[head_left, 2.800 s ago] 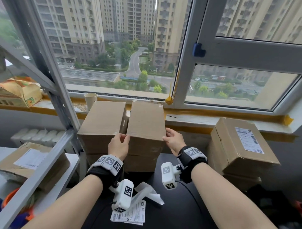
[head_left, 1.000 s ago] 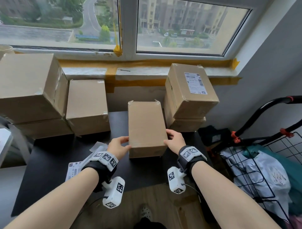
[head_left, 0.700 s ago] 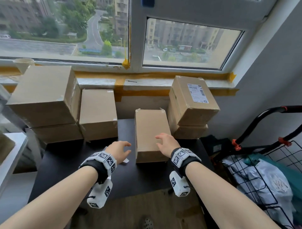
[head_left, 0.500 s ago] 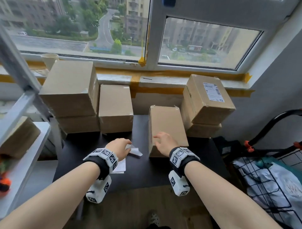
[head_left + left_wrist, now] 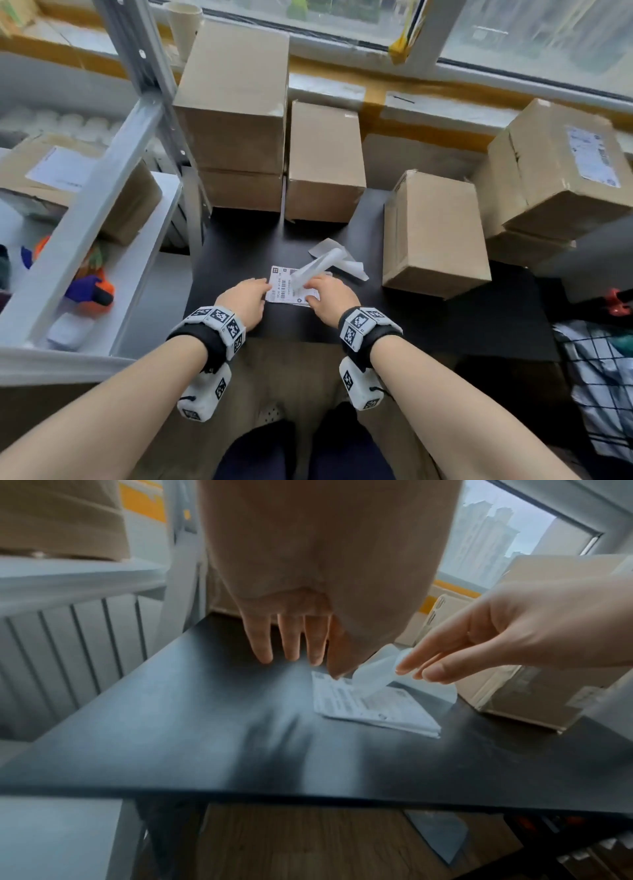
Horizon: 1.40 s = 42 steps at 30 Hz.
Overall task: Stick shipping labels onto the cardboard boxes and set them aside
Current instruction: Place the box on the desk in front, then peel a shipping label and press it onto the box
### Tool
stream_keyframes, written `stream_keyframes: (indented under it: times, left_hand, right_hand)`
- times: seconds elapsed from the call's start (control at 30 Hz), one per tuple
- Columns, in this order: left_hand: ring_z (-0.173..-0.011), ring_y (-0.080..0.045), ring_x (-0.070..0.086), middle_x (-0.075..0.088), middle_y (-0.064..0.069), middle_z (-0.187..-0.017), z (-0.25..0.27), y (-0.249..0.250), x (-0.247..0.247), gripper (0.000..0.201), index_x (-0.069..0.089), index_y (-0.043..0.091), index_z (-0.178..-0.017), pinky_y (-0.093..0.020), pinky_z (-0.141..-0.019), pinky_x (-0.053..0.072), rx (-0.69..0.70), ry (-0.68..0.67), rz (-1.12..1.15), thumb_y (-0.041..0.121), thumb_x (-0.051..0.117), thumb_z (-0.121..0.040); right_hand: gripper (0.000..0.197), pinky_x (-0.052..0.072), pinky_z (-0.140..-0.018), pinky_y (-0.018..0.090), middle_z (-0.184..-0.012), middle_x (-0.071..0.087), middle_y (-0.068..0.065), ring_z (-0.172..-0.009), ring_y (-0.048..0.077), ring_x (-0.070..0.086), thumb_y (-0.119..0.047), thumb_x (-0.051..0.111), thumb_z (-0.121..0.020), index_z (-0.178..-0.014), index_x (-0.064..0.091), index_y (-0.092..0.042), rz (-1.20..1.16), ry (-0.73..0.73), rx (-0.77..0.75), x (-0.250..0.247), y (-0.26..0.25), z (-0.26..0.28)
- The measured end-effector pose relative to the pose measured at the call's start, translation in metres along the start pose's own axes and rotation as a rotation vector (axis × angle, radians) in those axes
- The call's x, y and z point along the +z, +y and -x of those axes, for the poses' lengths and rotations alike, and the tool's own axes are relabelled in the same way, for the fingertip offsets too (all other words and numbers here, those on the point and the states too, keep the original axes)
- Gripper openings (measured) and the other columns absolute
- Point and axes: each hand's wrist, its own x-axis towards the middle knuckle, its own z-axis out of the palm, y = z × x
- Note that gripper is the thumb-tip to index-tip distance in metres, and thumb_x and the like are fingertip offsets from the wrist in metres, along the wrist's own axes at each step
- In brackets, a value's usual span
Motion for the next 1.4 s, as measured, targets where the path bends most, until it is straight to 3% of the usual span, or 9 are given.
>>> stream_keyframes:
  times: [0.13, 0.23, 0.43, 0.7, 0.97, 1.07, 1.17, 1.3, 1.4]
  left_hand:
    - [-0.146, -0.015, 0.014, 0.020, 0.005, -0.157, 0.000, -0.018, 0.017, 0.057, 0.025, 0.020, -0.147, -0.028, -0.117, 0.017, -0.006, -0.007, 0.077, 0.004, 0.037, -0.094]
    - [-0.147, -0.019, 0.008, 0.014, 0.001, -0.158, -0.004, -0.029, 0.029, 0.058, 0.019, 0.015, -0.148, -0.033, -0.119, 0.014, -0.014, -0.040, 0.051, 0.005, 0.036, -0.094]
    - [-0.147, -0.019, 0.001, 0.005, 0.002, -0.159, -0.006, -0.032, 0.044, 0.059, 0.015, 0.021, -0.149, -0.036, -0.120, 0.007, -0.011, -0.004, 0.003, 0.006, 0.032, -0.095]
    - [-0.147, -0.019, -0.005, 0.000, 0.003, -0.160, -0.004, -0.028, 0.048, 0.059, 0.017, 0.026, -0.149, -0.037, -0.120, -0.001, -0.019, 0.014, 0.043, 0.006, 0.032, -0.095]
    - [-0.147, -0.020, -0.007, -0.006, 0.001, -0.159, -0.002, -0.027, 0.050, 0.061, 0.011, 0.030, -0.149, -0.039, -0.119, 0.000, -0.017, 0.001, -0.079, 0.015, 0.035, -0.095]
    - [-0.147, -0.020, -0.008, -0.007, 0.001, -0.159, -0.003, -0.026, 0.053, 0.062, 0.008, 0.030, -0.149, -0.039, -0.119, 0.001, -0.025, 0.006, -0.126, 0.017, 0.035, -0.095]
    - [-0.147, -0.020, -0.007, -0.007, 0.002, -0.159, -0.003, -0.028, 0.052, 0.062, 0.007, 0.030, -0.149, -0.038, -0.119, 0.000, -0.019, 0.005, -0.132, 0.015, 0.034, -0.095]
    - [-0.147, -0.020, -0.006, -0.006, 0.001, -0.159, -0.002, -0.030, 0.052, 0.060, 0.011, 0.033, -0.149, -0.038, -0.120, 0.000, 0.000, 0.013, -0.125, 0.016, 0.034, -0.096]
    - [-0.147, -0.022, -0.007, -0.007, -0.001, -0.159, -0.001, -0.030, 0.052, 0.056, 0.014, 0.037, -0.147, -0.040, -0.120, 0.000, 0.022, 0.007, -0.136, 0.019, 0.033, -0.098]
  right_hand:
    - [0.038, 0.038, -0.103, 0.035, -0.143, 0.044, -0.004, -0.129, 0.018, 0.044, -0.024, 0.049, -0.094, -0.132, 0.050, -0.020, -0.027, -0.011, -0.015, 0.026, -0.010, -0.014]
    - [0.046, 0.029, -0.109, 0.031, -0.149, 0.036, -0.001, -0.136, 0.018, 0.035, -0.025, 0.054, -0.093, -0.137, 0.046, -0.017, -0.024, -0.001, -0.053, 0.040, -0.011, -0.025]
    - [0.064, 0.032, -0.110, 0.036, -0.154, 0.026, 0.001, -0.140, 0.019, 0.026, -0.033, 0.064, -0.085, -0.142, 0.036, -0.019, -0.034, 0.055, -0.070, 0.061, -0.012, -0.043]
    - [0.053, 0.035, -0.108, 0.041, -0.148, 0.035, 0.009, -0.136, 0.025, 0.033, -0.031, 0.061, -0.088, -0.135, 0.046, -0.012, 0.008, 0.173, -0.106, 0.072, -0.014, -0.049]
    - [0.071, 0.029, -0.109, 0.039, -0.154, 0.024, 0.007, -0.138, 0.025, 0.027, -0.053, 0.059, -0.082, -0.141, 0.037, -0.020, 0.077, 0.140, -0.133, 0.082, -0.005, -0.030]
    - [0.077, 0.037, -0.104, 0.045, -0.151, 0.031, 0.012, -0.133, 0.032, 0.037, -0.053, 0.066, -0.077, -0.140, 0.041, -0.017, 0.132, 0.134, -0.180, 0.087, 0.001, -0.021]
    - [0.074, 0.049, -0.091, 0.047, -0.138, 0.050, 0.016, -0.115, 0.036, 0.054, -0.047, 0.075, -0.070, -0.131, 0.053, -0.011, 0.131, 0.185, -0.212, 0.090, 0.006, -0.015]
    - [0.058, 0.052, -0.087, 0.043, -0.129, 0.058, 0.014, -0.107, 0.033, 0.060, -0.033, 0.074, -0.077, -0.126, 0.057, -0.008, 0.085, 0.236, -0.232, 0.089, 0.013, -0.012]
    - [0.047, 0.055, -0.082, 0.046, -0.126, 0.059, 0.016, -0.103, 0.036, 0.061, -0.020, 0.069, -0.080, -0.123, 0.058, -0.004, 0.082, 0.231, -0.281, 0.085, 0.016, -0.017]
